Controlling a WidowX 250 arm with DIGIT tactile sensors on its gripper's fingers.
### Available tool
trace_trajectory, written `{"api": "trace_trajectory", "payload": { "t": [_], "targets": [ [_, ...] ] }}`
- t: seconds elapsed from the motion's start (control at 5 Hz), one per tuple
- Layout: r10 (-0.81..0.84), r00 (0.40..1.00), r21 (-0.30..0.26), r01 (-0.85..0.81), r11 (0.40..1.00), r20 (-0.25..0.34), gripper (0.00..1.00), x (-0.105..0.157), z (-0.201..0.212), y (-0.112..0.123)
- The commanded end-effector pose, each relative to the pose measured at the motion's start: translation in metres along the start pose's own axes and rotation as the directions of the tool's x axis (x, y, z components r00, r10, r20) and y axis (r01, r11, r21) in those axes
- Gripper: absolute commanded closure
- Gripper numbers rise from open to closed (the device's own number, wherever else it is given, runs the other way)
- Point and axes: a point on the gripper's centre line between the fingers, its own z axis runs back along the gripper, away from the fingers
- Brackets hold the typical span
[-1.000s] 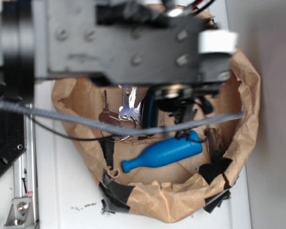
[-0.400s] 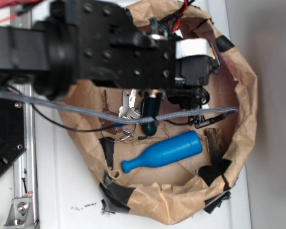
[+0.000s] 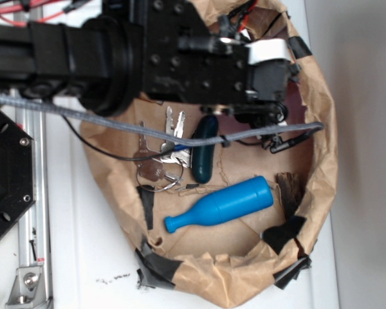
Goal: Grab the yellow duck.
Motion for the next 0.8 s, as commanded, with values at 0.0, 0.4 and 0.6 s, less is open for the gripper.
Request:
{"api": "trace_trajectory", "payload": {
  "t": [0.0, 0.4, 0.6],
  "targets": [
    [0.096, 0.985, 0.007, -0.098, 0.995, 0.143, 0.00, 0.028, 0.015, 0.018],
    [0.069, 0.973, -0.023, -0.066, 0.998, 0.218, 0.00, 0.024, 0.012, 0.011],
    [0.025, 0.971, -0.056, -0.012, 0.998, 0.237, 0.00, 0.028, 0.007, 0.007]
  ]
}}
